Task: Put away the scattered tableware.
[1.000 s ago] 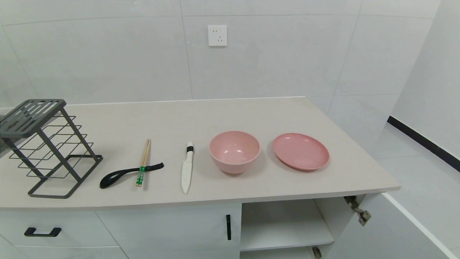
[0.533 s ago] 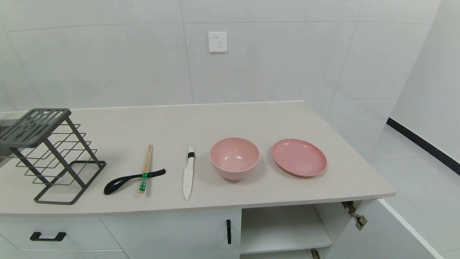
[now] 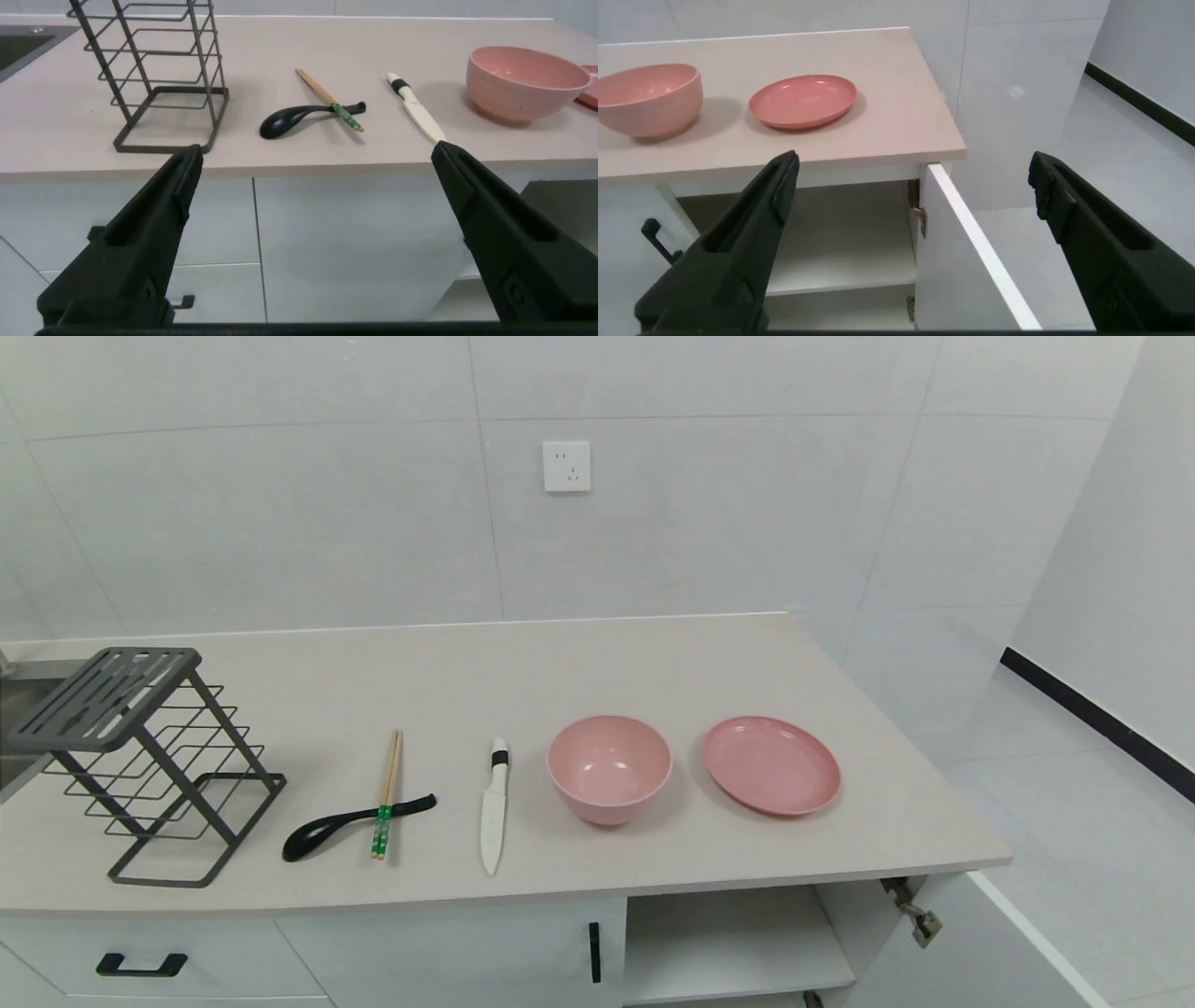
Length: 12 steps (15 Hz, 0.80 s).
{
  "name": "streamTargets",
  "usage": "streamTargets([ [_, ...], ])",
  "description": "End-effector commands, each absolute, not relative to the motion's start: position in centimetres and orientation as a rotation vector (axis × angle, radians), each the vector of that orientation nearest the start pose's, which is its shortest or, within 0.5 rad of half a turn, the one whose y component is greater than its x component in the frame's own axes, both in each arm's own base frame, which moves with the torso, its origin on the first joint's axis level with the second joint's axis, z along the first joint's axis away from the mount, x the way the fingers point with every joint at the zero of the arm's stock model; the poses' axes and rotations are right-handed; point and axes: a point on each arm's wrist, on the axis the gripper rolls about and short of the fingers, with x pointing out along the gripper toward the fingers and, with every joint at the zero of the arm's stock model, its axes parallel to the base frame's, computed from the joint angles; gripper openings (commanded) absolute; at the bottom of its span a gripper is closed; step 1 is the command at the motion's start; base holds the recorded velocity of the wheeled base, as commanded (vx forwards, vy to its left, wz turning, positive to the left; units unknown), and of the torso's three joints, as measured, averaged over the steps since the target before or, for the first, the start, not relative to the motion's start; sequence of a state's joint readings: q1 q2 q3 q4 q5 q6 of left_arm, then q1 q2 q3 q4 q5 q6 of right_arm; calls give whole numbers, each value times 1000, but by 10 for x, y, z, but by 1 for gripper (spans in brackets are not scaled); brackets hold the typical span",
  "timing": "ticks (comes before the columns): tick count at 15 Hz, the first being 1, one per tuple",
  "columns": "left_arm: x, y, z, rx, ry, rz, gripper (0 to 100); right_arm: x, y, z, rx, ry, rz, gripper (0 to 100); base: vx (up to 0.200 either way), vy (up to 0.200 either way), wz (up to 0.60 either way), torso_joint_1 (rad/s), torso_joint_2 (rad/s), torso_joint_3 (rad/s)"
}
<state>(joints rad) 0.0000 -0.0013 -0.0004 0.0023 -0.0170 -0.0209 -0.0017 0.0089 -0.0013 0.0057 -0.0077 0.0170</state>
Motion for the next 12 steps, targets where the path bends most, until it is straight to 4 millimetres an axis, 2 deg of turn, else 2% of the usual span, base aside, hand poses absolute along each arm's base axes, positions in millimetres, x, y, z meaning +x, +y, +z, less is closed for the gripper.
streamTargets([
  [1, -23, 0, 76, -21, 0, -17, 100, -22, 0, 76, 17, 12, -9, 100, 0, 0, 0, 232, -422, -207],
  [4, -23, 0, 75, -21, 2, -17, 100, -22, 0, 76, 17, 12, -9, 100, 0, 0, 0, 237, -487, -220],
  [12, -23, 0, 75, 5, 1, -21, 100, -22, 0, 75, 17, 14, -9, 100, 0, 0, 0, 6, -11, -7],
])
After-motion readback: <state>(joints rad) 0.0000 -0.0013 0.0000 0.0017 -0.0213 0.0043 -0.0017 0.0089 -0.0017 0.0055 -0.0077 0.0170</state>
